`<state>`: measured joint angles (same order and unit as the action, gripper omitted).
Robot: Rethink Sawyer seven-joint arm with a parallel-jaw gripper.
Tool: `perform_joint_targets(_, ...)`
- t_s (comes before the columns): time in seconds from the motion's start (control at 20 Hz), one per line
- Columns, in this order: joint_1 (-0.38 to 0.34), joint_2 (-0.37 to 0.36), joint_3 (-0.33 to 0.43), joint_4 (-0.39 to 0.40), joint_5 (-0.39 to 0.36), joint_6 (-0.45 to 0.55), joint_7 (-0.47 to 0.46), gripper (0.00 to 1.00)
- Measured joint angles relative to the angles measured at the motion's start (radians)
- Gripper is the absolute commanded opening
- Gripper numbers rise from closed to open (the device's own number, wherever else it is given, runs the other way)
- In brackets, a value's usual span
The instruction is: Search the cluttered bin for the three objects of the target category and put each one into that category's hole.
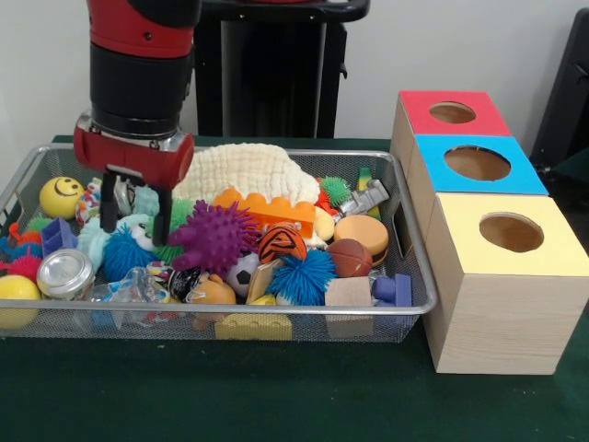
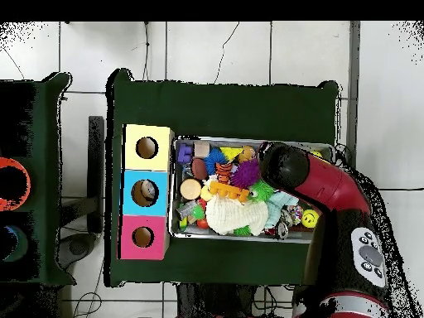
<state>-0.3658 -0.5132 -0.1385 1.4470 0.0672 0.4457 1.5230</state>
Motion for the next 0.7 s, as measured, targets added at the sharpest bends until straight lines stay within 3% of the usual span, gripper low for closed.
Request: perform_joint_targets(0.7, -0.02, 0.031, -0.001, 0.0, 0.043, 0.0, 0.0, 1.0)
